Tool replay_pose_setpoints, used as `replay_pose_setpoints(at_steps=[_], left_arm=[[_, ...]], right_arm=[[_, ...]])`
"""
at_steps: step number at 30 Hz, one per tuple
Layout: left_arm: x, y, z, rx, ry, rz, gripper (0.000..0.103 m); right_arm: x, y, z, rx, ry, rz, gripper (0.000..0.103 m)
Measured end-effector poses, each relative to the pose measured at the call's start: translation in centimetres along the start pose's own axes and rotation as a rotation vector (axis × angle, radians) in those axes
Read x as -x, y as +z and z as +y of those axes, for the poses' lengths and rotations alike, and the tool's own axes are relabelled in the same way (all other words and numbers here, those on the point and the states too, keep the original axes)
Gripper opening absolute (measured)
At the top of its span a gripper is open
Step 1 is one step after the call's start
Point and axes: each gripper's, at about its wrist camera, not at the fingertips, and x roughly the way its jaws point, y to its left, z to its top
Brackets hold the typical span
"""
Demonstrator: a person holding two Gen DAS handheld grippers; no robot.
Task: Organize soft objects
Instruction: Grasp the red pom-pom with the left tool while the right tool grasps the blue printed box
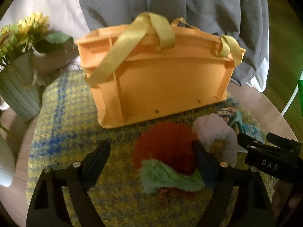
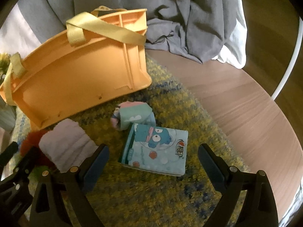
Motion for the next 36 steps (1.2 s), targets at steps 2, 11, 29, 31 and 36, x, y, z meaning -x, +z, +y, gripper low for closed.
replay_pose_setpoints(at_steps=[2, 11, 29, 31, 36], left_arm=[[-0.5, -0.1, -0.1, 0.004, -0.009, 0.014, 0.084], [-2.4, -0.7, -0.9, -0.003, -0.043, 0.063, 0.063], [0.8, -0.8, -1.7, -0.014, -0.018, 0.014, 0.039], [1.6, -0.7, -1.6, -0.005, -0.010, -0.001, 0.039], [3.7, -0.2, -1.6, 0.010, 0.016, -0.051, 0.039]], right_arm=[[-0.2, -0.1, -0.1, -0.006, 0.001, 0.007, 0.095], [-1.0, -0.2, -0.2, -0.008, 0.007, 0.024, 0.090], [0.8, -0.5, -0.5, 0.018, 0.059, -0.011, 0.076], [1.5, -0.3, -0.3, 0.029, 0.068, -0.028, 0.076], [3.2, 0.1, 0.0, 0.045, 0.103, -0.063, 0.076]])
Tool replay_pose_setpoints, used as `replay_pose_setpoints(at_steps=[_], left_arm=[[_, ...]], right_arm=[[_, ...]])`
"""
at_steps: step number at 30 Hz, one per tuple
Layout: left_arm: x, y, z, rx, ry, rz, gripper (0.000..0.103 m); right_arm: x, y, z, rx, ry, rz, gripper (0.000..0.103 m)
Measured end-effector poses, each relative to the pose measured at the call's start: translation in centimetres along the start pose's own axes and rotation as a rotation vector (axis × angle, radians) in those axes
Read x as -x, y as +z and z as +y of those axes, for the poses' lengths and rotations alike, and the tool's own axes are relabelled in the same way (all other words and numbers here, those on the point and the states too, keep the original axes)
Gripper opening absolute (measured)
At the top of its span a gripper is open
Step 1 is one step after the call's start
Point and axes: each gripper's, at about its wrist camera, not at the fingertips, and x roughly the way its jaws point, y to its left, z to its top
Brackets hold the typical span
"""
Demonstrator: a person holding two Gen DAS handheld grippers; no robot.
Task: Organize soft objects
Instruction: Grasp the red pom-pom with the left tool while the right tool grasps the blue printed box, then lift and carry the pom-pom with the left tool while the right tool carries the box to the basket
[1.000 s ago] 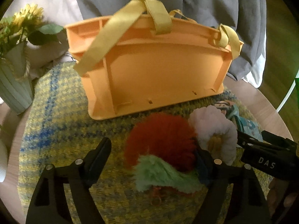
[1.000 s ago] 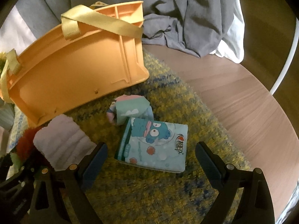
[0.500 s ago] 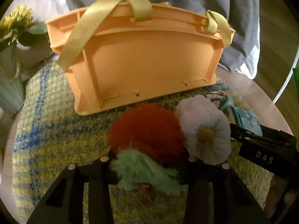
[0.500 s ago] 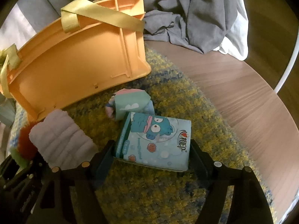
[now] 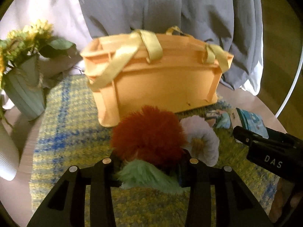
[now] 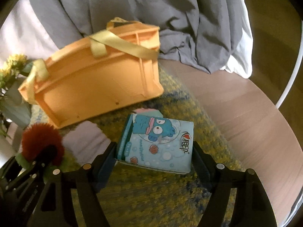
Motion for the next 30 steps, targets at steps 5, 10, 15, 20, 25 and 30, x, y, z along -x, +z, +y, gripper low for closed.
replay_pose_setpoints(at_steps=[5, 10, 15, 20, 25, 30], left_arm=[[2.4, 0.6, 0.5, 0.021, 0.015, -0.046, 0.039], [4.9, 1.2, 0.5, 0.021, 0.036, -0.104, 0.039], [7.0, 2.1, 0.3, 0.030, 0.052, -0.157, 0.039], [8.7, 2.6, 0.1, 0.038, 0.059, -0.196, 0.039], [10.6, 3.3, -0.3, 0.046, 0.058, -0.236, 0.039], [12.0, 3.9, -0.8, 0.053, 0.063, -0.280, 0.039]], right_arm=[[1.8, 0.5, 0.5, 0.023, 0.033, -0.032, 0.076], [3.7, 1.2, 1.0, 0.046, 0.073, -0.076, 0.076], [5.4, 1.9, 1.3, 0.070, 0.104, -0.116, 0.076], [7.1, 2.3, 1.5, 0.093, 0.129, -0.148, 0.076], [8.9, 3.0, 1.3, 0.107, 0.158, -0.186, 0.076], [10.3, 3.8, 1.1, 0.113, 0.182, -0.230, 0.076]])
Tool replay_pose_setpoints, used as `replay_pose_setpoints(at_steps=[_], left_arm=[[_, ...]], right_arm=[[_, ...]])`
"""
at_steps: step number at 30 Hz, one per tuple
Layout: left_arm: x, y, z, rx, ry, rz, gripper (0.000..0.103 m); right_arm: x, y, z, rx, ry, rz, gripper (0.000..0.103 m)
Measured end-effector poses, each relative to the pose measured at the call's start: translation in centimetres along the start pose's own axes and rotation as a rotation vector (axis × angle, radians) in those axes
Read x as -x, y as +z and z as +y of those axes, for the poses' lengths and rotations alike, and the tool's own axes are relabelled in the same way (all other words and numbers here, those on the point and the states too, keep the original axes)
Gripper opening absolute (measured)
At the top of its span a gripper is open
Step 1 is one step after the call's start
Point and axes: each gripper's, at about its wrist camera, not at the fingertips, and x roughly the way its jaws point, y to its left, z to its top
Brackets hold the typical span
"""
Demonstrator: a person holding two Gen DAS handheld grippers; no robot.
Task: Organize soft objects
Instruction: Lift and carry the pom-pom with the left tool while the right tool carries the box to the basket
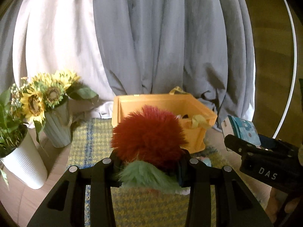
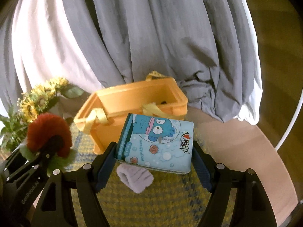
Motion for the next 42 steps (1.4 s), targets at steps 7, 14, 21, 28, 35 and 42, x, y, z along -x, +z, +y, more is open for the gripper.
replay_pose_setpoints(at_steps=[7, 14, 21, 28, 35, 42], left_arm=[[1.0, 1.4, -0.4, 0.012, 0.023, -0.045, 0.039], [1.3, 2.5, -0.8, 0.012, 0.034, -0.075, 0.039], [0.6, 4.0, -1.1, 0.004, 0.037, -0.112, 0.039], [-0.3, 6.0, -1.3, -0.022, 0.047, -0.160, 0.039], [-2.0, 7.4, -1.2, -0.057, 0.067, -0.179, 0.039], [-4.2, 8.8, -0.8, -0.074, 0.089, -0.186, 0.039]], right_arm=[[1.3, 1.5, 0.3, 0.010, 0.029, -0.066, 0.076], [1.8, 3.0, 0.2, 0.013, 0.065, -0.117, 0.076], [1.8, 4.5, 0.1, 0.033, 0.071, -0.160, 0.076], [0.9, 6.4, 0.1, 0.043, 0.088, -0.190, 0.076], [-0.3, 8.3, 0.4, 0.064, 0.083, -0.229, 0.076], [-2.2, 10.1, 0.9, 0.081, 0.068, -0.252, 0.076]])
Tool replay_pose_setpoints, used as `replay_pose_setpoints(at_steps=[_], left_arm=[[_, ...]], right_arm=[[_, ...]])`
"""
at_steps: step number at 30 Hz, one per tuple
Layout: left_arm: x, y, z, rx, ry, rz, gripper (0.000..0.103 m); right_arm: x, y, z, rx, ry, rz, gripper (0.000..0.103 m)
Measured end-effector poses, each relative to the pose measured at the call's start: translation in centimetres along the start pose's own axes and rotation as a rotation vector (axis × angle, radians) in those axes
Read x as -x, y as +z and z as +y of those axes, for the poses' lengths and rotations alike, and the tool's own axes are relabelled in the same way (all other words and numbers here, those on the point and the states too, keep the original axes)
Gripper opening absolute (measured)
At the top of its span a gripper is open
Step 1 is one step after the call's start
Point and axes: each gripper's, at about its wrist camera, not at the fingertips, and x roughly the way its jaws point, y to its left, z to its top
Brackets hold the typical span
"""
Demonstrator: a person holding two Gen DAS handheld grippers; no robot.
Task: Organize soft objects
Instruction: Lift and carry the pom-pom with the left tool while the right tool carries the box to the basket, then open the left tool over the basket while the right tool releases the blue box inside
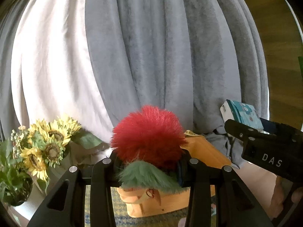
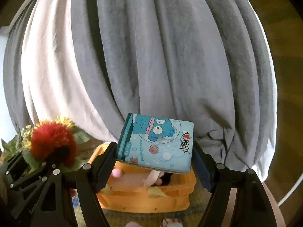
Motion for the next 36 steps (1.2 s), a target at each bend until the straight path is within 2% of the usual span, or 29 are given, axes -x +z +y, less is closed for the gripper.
replay_pose_setpoints(at_steps=[8, 15, 23, 31, 35, 36], left_arm=[[-2.9, 0.9, 0.4, -0.006, 0.014, -0.001, 0.039], [-6.6, 1.1, 0.7, 0.000, 0.008, 0.040, 0.039], [-11.0, -0.1, 0.7, -0.028, -0.001, 0.122, 0.040], [-14.9, -2.7, 0.6, -0.024, -0.021, 0.252, 0.040], [-15.8, -3.7, 0.4, -0.039, -0.022, 0.290, 0.042], [-16.0, -3.9, 0.3, -0.042, -0.020, 0.297, 0.045]], right_arm=[[-3.5, 1.0, 0.5, 0.005, 0.025, 0.023, 0.076], [-7.6, 1.0, 0.5, 0.002, 0.060, 0.099, 0.076], [-12.8, -0.1, 0.0, 0.002, 0.086, 0.229, 0.076], [-16.5, -2.3, -0.6, 0.013, 0.085, 0.344, 0.076], [-18.1, -3.3, -0.8, 0.011, 0.093, 0.401, 0.077], [-18.5, -3.5, -0.8, 0.012, 0.096, 0.413, 0.077]])
